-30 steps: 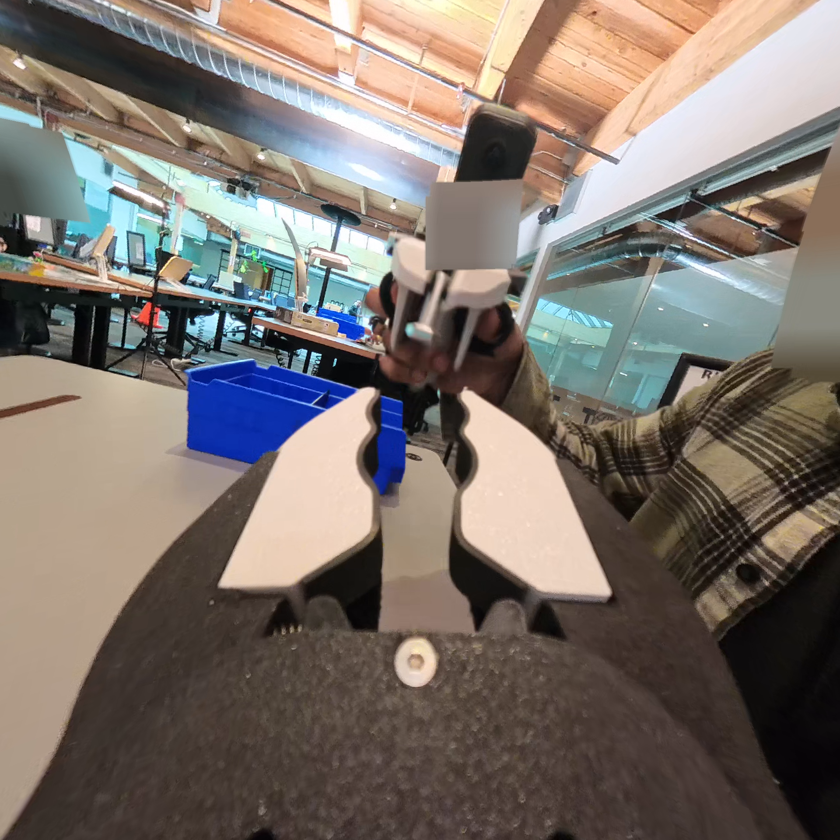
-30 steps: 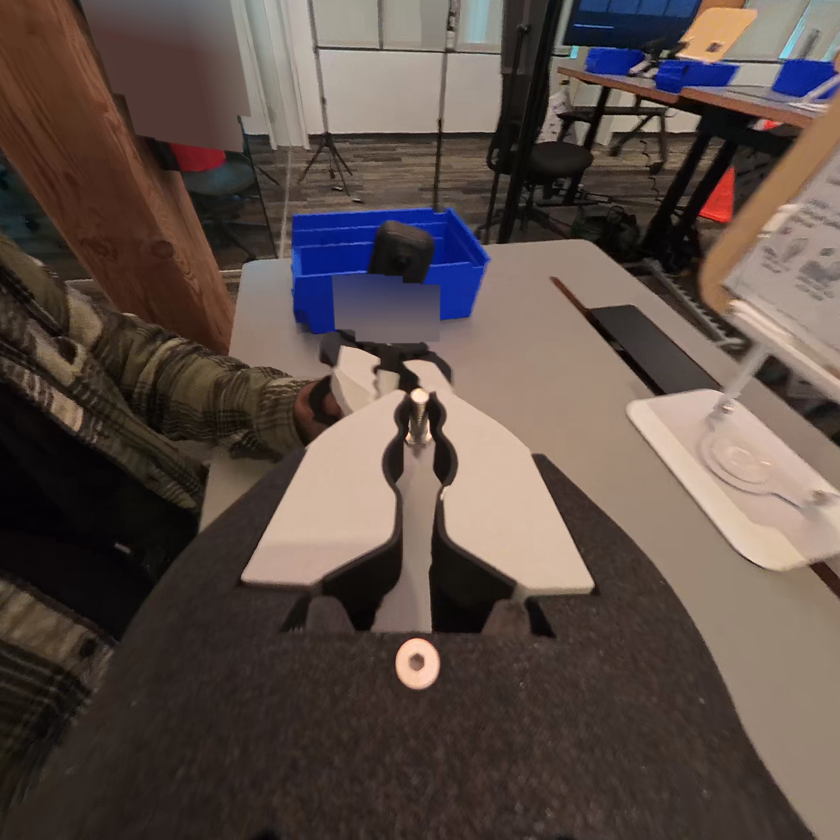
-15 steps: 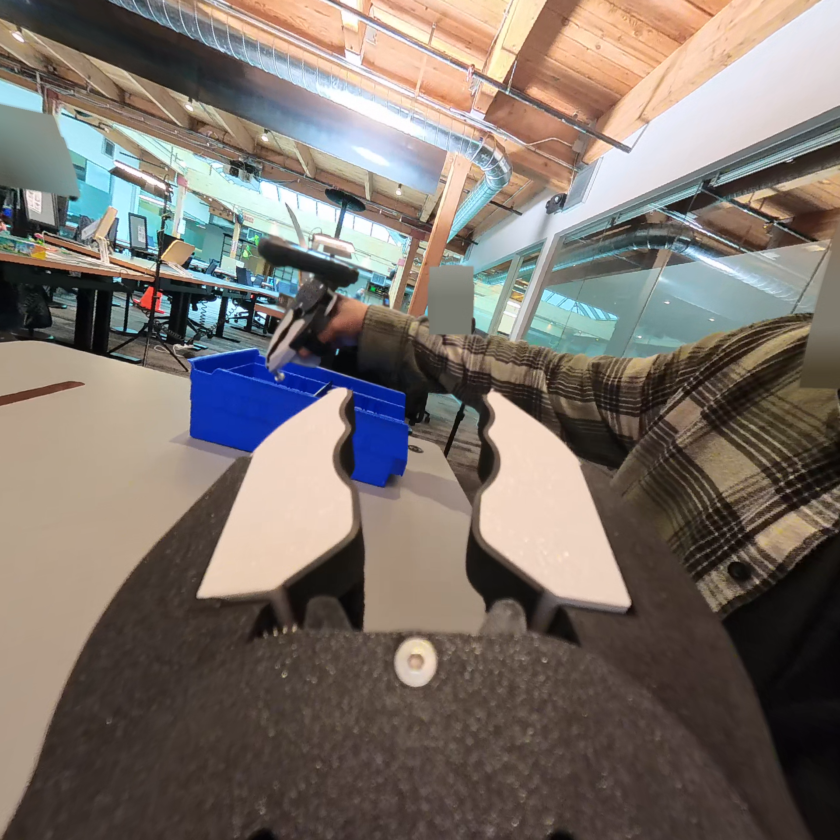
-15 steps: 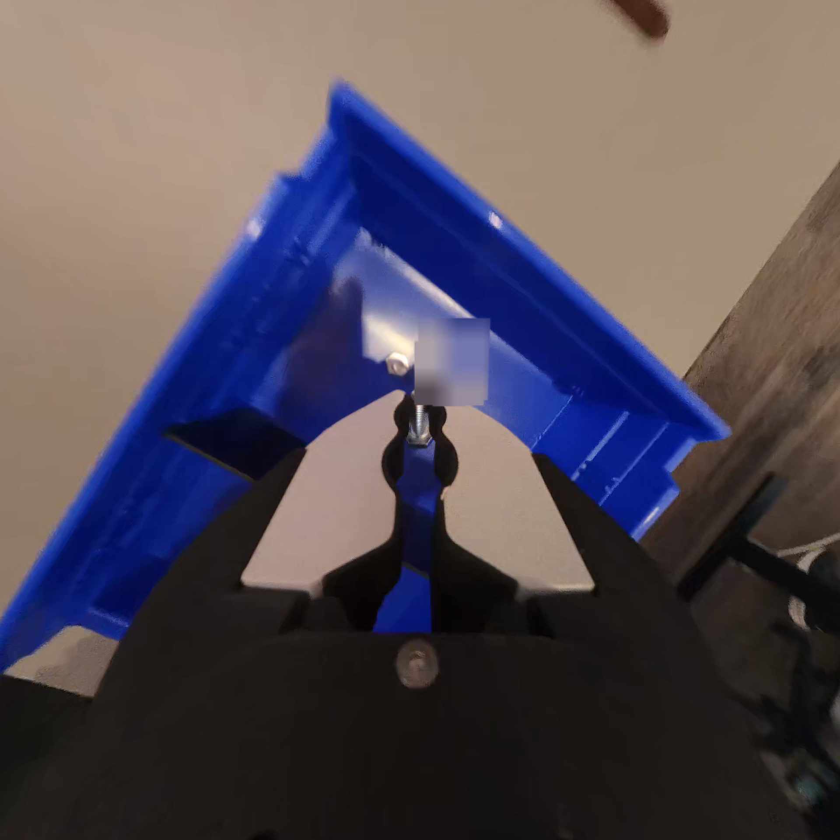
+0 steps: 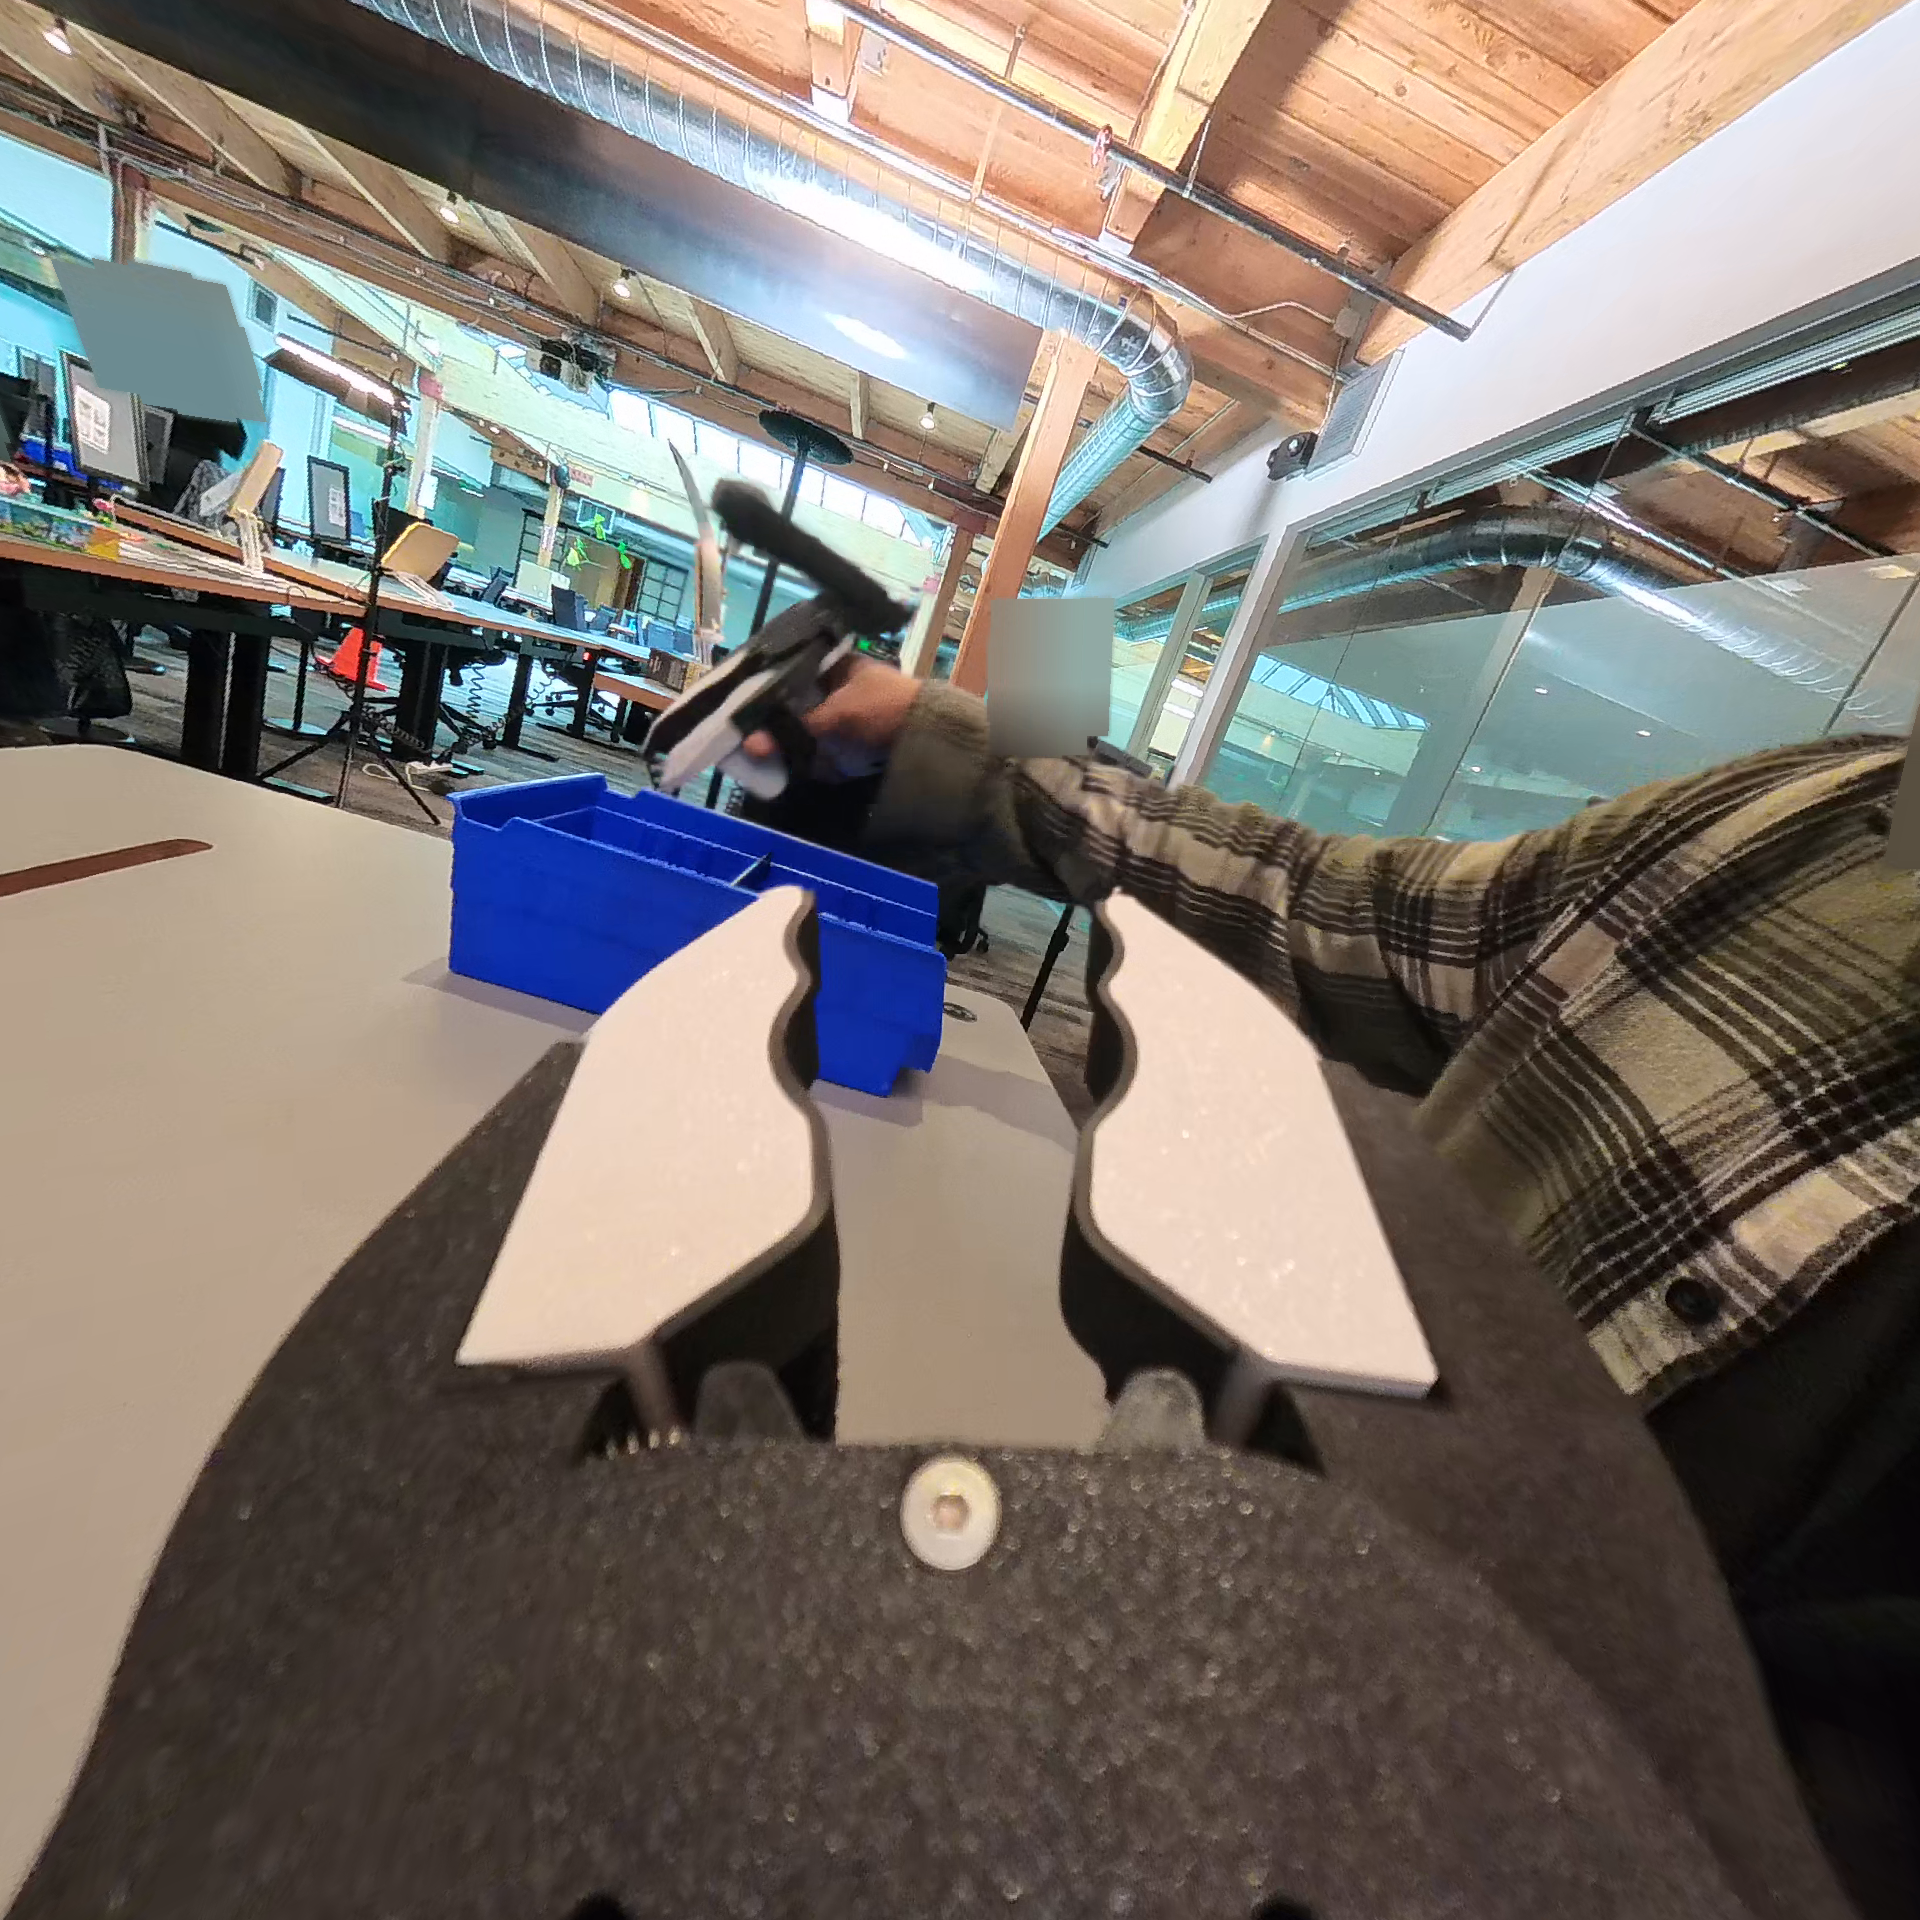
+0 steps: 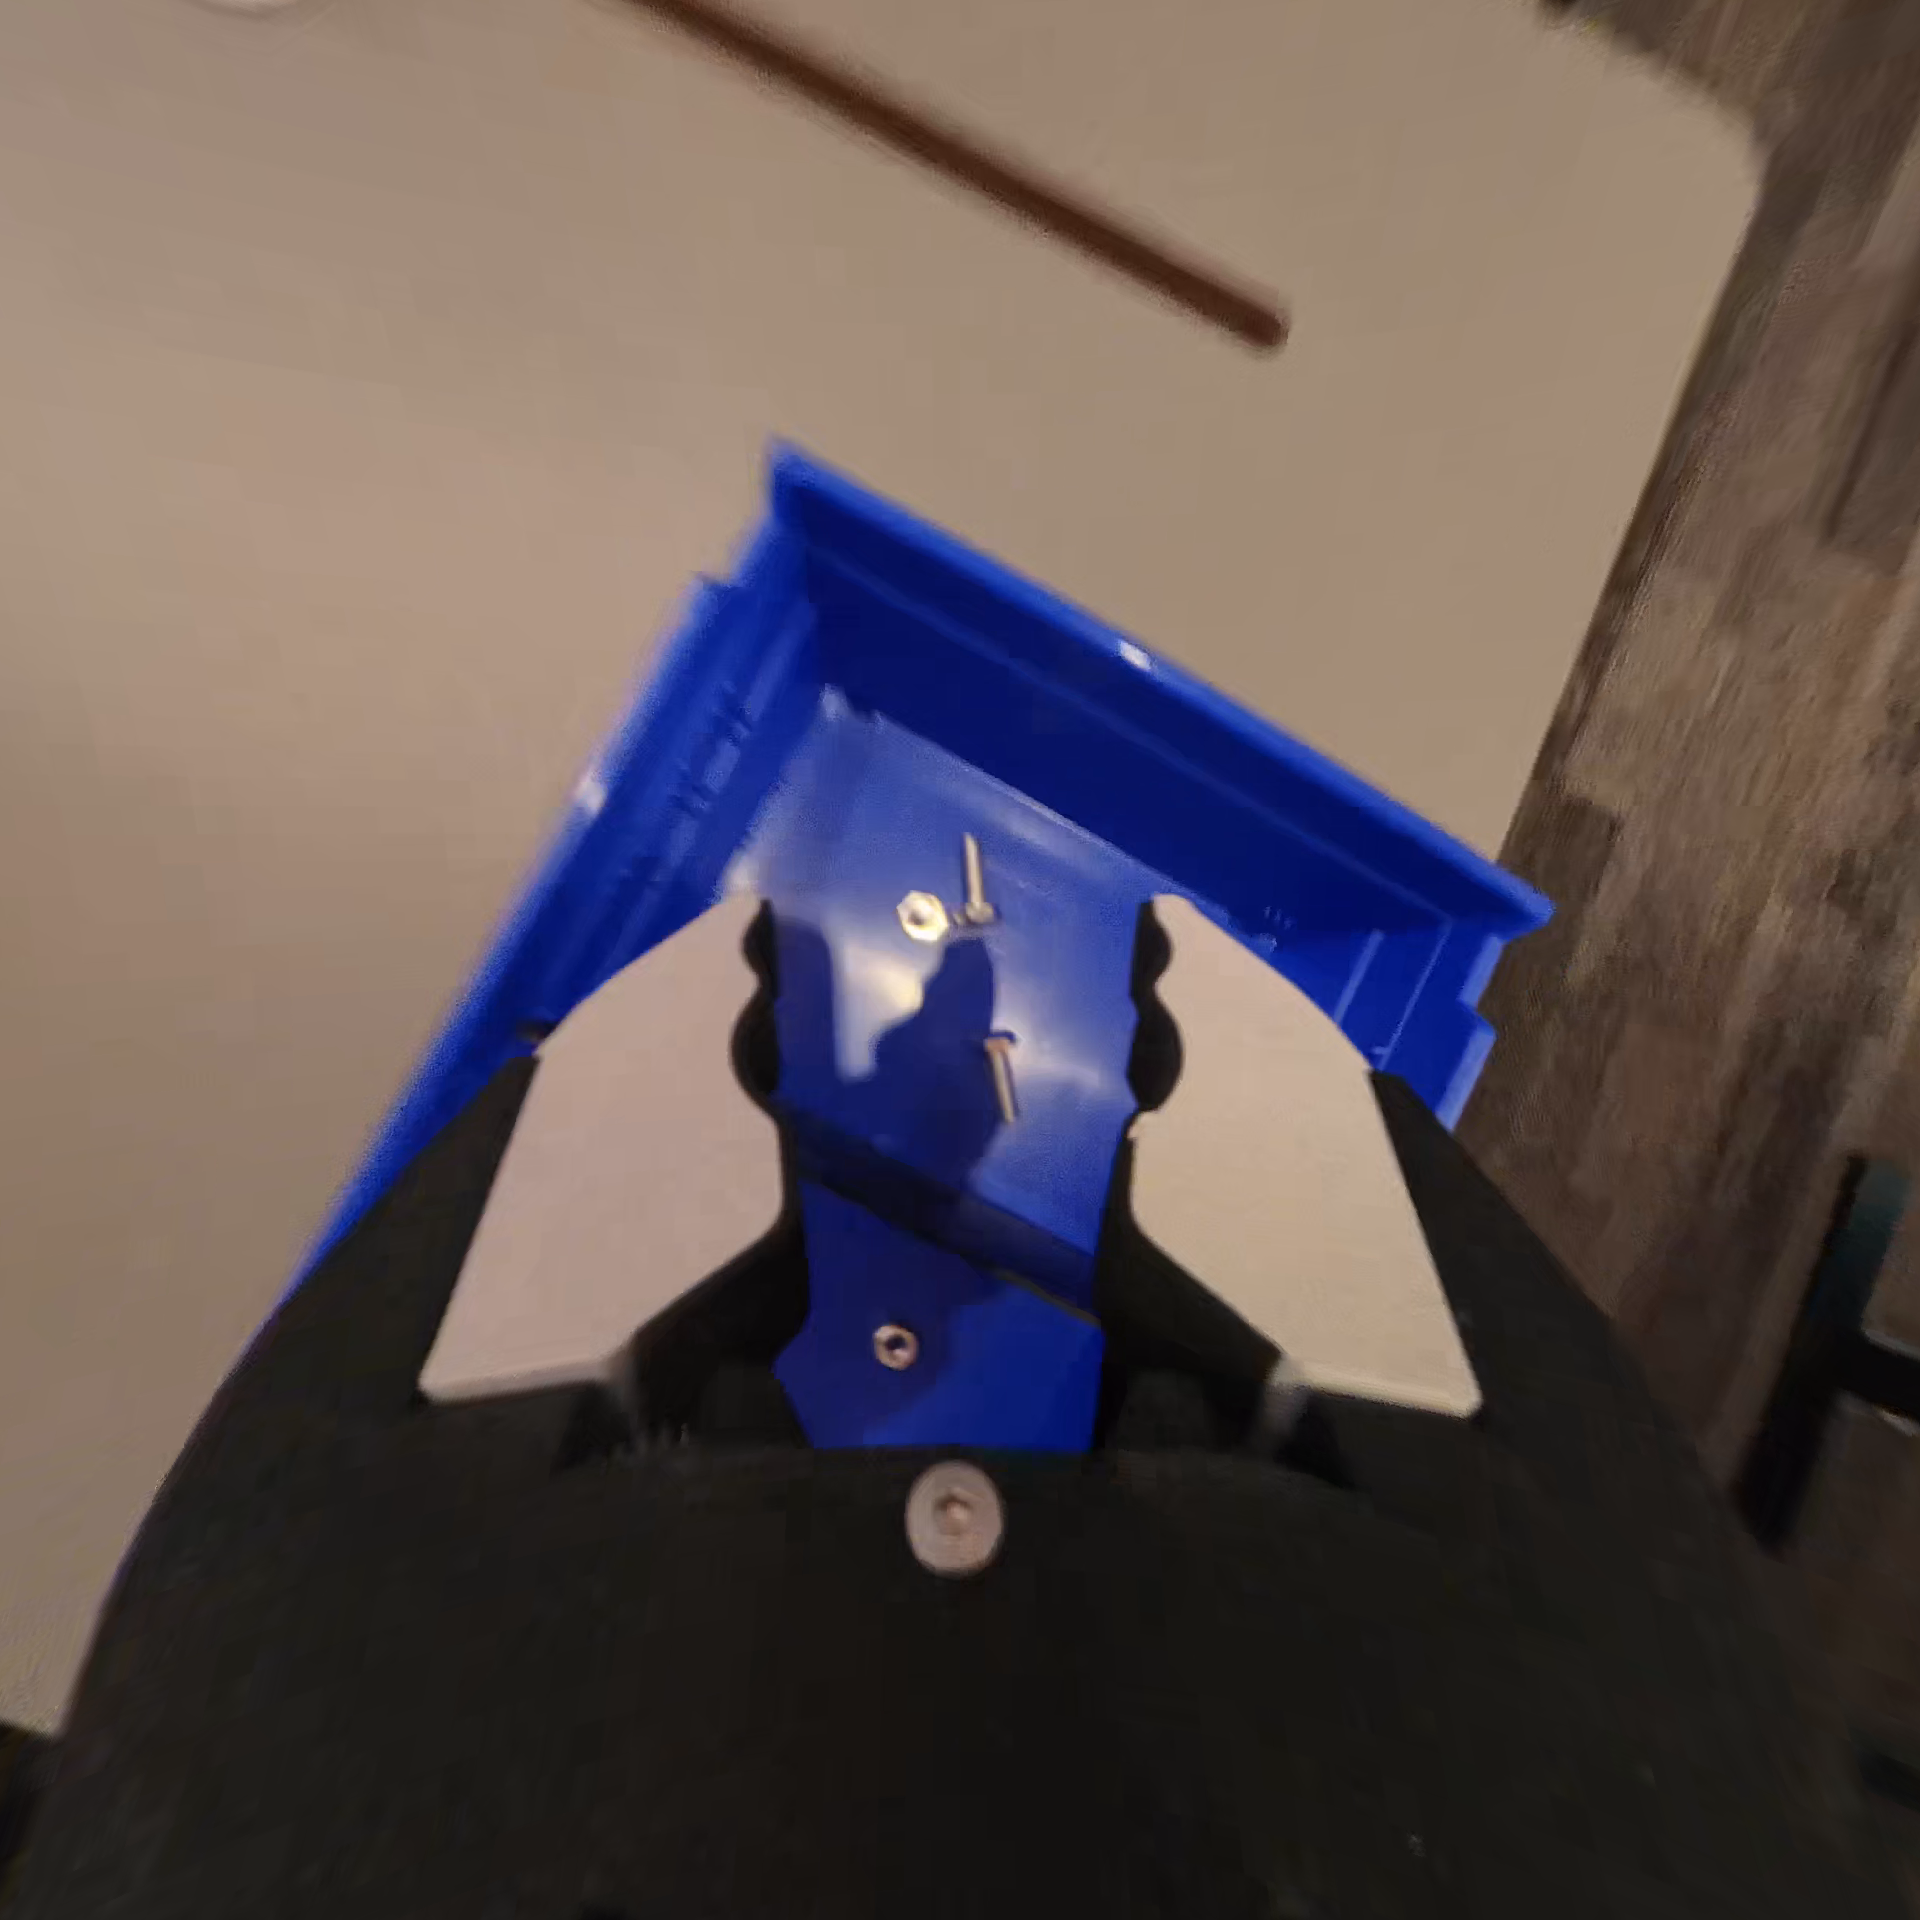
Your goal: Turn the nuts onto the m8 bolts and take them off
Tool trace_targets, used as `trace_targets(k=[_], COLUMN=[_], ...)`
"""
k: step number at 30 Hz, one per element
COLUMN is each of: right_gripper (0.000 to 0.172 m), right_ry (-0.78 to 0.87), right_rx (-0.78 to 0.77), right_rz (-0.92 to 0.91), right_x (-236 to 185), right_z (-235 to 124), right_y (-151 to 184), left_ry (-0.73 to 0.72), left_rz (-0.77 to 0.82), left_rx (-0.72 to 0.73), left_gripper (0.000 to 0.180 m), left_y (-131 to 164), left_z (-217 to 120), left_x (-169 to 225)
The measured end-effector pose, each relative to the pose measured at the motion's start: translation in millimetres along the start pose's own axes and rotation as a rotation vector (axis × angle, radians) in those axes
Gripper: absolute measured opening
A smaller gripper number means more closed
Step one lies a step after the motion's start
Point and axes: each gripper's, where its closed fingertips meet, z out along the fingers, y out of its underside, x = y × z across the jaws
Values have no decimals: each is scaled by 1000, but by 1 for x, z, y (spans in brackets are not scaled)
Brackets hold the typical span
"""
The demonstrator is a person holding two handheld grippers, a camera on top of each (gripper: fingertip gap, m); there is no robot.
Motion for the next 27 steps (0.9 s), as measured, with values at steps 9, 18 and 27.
trace_targets(k=[9, 18, 27], right_gripper=[90, 84, 80], right_ry=[62, -44, -201], right_rx=[646, 755, 679], right_rz=[2, 17, -26], right_x=[-132, -232, -273], right_z=[-127, -91, -45], right_y=[-33, -6, 2], left_ry=[-116, -415, -976], left_rz=[56, 118, 172], left_rx=[-25, -64, -136], left_gripper=[51, 50, 46], left_y=[-4, -22, -112], left_z=[-11, -67, -226], left_x=[-14, -13, 23])
